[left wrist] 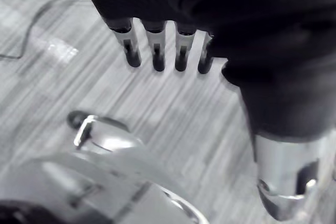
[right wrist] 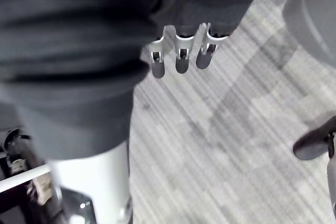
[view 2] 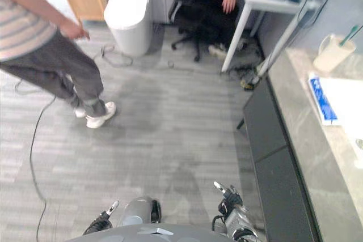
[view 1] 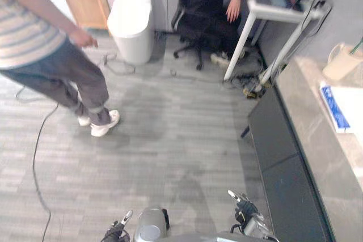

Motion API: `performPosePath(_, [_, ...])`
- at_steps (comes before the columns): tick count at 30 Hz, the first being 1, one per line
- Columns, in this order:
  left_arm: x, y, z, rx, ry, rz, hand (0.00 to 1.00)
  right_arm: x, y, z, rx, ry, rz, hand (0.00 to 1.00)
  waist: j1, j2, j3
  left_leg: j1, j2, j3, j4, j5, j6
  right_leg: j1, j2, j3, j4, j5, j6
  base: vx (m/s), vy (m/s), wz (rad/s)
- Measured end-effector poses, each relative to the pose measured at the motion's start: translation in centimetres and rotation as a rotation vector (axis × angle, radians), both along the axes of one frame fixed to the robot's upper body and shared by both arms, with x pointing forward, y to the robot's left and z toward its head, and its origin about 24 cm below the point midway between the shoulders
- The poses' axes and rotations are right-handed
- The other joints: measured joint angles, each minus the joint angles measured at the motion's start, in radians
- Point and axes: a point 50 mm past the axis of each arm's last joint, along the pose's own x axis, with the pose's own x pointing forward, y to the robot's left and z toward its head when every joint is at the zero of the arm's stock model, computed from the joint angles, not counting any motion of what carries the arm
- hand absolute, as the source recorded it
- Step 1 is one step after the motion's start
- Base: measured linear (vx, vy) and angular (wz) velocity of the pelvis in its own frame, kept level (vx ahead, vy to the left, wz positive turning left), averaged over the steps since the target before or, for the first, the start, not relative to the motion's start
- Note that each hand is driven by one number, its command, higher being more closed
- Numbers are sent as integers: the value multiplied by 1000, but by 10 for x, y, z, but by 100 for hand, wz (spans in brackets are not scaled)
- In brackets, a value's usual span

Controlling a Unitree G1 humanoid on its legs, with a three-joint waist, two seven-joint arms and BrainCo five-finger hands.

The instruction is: Organize washtable

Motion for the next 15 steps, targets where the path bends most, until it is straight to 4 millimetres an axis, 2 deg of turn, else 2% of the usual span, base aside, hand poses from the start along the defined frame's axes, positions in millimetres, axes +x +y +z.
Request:
performPosePath(1, [5,8,3,27,-6,-32,0,-6,4,-3,23,26,1,0,-2,-29,7,58,-33,13,-23,-9,17,-64,-29,-21,126,-148,-22,132,-133,-8])
performPosePath(2, [14,3,3,22,-22,-60,0,-10,-5,-2,-1,27,-5,0,-7,-5,0,110,-31,12,-73,-10,18,-133,-28,-111,148,-273,-62,105,-160,-4])
performPosePath(3, [19,-2,3,15,-32,-84,0,-13,-11,-2,-19,31,-6,0,-15,14,-2,133,-23,8,-102,-9,16,-162,-26,-168,125,-318,-83,64,-95,-1])
performPosePath(4, [25,-13,3,-3,-49,-123,0,-15,-23,-1,-49,38,-9,0,-27,59,-3,173,2,-1,-149,-3,6,-201,-8,-271,24,-379,-108,-178,-37,6])
performPosePath(5, [32,-22,3,-17,-77,-150,0,-20,-29,-1,-63,49,-12,0,-31,87,-14,203,26,0,-190,6,-7,-230,22,-333,-147,-384,-102,-204,0,5])
performPosePath(6, [35,-22,5,-13,-92,-157,0,-21,-30,-1,-64,52,-17,0,-34,95,-12,215,34,1,-210,9,-13,-239,36,-354,-250,-373,-89,-268,12,5])
performPosePath(7, [41,-24,6,-13,-110,-178,0,-26,-29,-2,-60,62,-23,0,-41,80,-15,237,33,1,-235,10,-19,-247,68,-357,-462,-296,-78,-214,-81,21])
performPosePath(8, [43,-23,7,-7,-115,-191,0,-34,-26,-5,-49,81,-30,0,-44,36,-24,254,9,-12,-242,5,-43,-253,80,-311,-591,-80,-97,-101,-180,31])
performPosePath(10, [44,-35,5,-46,-116,-182,0,-35,-33,-4,-60,82,-50,0,-39,70,-17,281,45,-31,-246,4,-67,-238,110,-303,-561,-101,-119,153,-246,4])
performPosePath(12, [36,-42,1,-79,-94,-147,0,-35,-35,-3,-59,77,-46,0,-33,95,-26,306,82,-28,-258,5,-68,-182,157,-305,-634,-108,-130,268,-216,-21])
performPosePath(13, [34,-43,0,-83,-86,-146,0,-35,-35,-3,-57,75,-45,0,-34,95,-26,314,89,-30,-262,5,-69,-168,166,-308,-649,-108,-130,220,-130,-2])
performPosePath(14, [33,-44,-1,-85,-82,-149,0,-36,-35,-4,-54,76,-43,0,-35,107,-33,325,93,-32,-265,11,-79,-151,173,-311,-666,-108,-130,188,-64,3])
performPosePath(15, [32,-44,-1,-89,-76,-148,0,-36,-36,-3,-55,74,-41,0,-34,103,-33,342,92,-32,-269,18,-89,-127,176,-311,-688,-108,-130,158,-31,2])
